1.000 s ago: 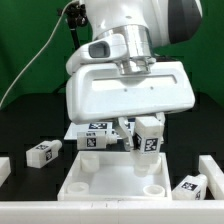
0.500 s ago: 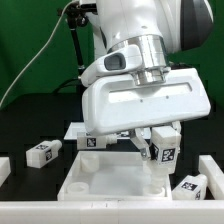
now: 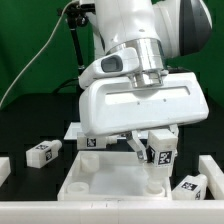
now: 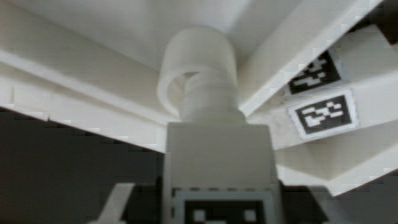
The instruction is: Assemble one leg
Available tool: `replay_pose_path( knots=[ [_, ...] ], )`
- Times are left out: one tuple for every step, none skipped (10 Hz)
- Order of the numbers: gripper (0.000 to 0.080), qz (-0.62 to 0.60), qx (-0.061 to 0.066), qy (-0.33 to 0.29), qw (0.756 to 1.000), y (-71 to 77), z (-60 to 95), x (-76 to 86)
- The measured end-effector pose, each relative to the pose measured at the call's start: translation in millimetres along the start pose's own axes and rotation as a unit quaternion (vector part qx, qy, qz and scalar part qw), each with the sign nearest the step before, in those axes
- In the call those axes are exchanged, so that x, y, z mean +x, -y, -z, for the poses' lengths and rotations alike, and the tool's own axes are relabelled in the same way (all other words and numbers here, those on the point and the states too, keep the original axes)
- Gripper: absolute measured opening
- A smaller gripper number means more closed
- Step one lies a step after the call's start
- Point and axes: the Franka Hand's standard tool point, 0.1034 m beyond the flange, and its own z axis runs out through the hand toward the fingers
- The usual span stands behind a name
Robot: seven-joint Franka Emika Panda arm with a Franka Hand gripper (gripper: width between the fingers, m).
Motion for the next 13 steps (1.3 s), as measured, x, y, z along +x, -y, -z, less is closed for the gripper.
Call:
replay_pose_path(
  knots=[
    [0.0279, -0.002, 0.001, 0.002, 1.000, 0.6, -4.1, -4.7],
    [0.0279, -0.004, 0.003, 0.004, 1.000, 2.0, -8.0, -8.8],
    [0.0279, -0.004, -0.001, 0.000, 1.000, 1.1, -8.3, -8.2],
    [0.0279, -0.005, -0.005, -0.004, 1.000, 0.3, -8.7, -7.7],
    [0.0279, -0.005, -0.008, -0.008, 1.000, -0.3, -8.8, -7.6],
    [0.0279, -0.005, -0.017, -0.016, 1.000, -2.2, -8.3, -8.9],
    [0.0279, -0.006, -0.029, -0.027, 0.999, -4.4, -7.3, -11.1],
    [0.0351, -0.006, -0.028, -0.027, 0.999, -4.0, -7.4, -10.8],
    [0.0351, -0.006, -0.028, -0.027, 0.999, -4.2, -7.4, -10.9],
    [0.0533, -0.006, -0.029, -0.027, 0.999, -4.4, -7.5, -11.1],
    [0.0533, -0.006, -0.029, -0.027, 0.999, -5.3, -6.5, -10.2],
    [0.0625, -0.004, -0.034, -0.031, 0.999, -10.6, 2.0, -3.7],
    [0.0644, -0.001, -0.039, -0.033, 0.999, -14.7, 12.8, 2.7]
  ],
)
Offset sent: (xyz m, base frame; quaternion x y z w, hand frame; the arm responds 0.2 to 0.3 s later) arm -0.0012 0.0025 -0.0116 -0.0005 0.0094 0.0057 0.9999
